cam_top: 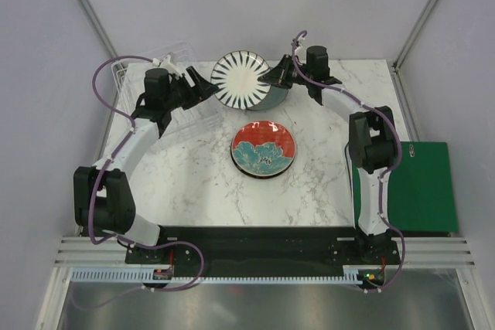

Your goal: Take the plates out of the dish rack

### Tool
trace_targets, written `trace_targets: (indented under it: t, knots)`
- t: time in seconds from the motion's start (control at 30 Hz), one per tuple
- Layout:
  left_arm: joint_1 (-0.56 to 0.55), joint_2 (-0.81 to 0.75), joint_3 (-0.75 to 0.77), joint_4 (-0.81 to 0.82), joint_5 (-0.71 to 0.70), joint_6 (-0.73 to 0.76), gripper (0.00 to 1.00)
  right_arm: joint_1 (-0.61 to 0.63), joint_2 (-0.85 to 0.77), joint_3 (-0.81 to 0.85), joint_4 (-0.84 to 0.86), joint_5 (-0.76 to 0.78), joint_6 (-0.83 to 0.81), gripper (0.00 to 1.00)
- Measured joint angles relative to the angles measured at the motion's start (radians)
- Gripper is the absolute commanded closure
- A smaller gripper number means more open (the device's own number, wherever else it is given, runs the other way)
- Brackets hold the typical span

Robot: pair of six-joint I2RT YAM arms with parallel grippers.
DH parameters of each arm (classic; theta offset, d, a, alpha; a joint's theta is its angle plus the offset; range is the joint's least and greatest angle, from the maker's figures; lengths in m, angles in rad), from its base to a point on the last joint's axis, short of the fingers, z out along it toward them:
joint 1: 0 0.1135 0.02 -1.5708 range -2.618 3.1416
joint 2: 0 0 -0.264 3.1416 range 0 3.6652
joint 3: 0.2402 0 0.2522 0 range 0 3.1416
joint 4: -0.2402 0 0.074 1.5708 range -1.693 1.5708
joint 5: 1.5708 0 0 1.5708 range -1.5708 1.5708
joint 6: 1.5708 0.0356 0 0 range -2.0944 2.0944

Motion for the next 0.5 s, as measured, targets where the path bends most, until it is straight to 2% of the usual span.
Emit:
trace_targets:
  t: [0.3, 0.5]
  knots:
    - [0.0, -0.005, 0.039, -0.083, -0.172, 0.117, 0.18, -0.084, 0.325, 0.416, -0.189, 0.135, -0.045, 1.0]
    - [0.0, -0.048, 0.039, -0.125, -0.227, 0.165, 0.18, -0.091, 0.421, 0.482, -0.296, 0.19, -0.062, 1.0]
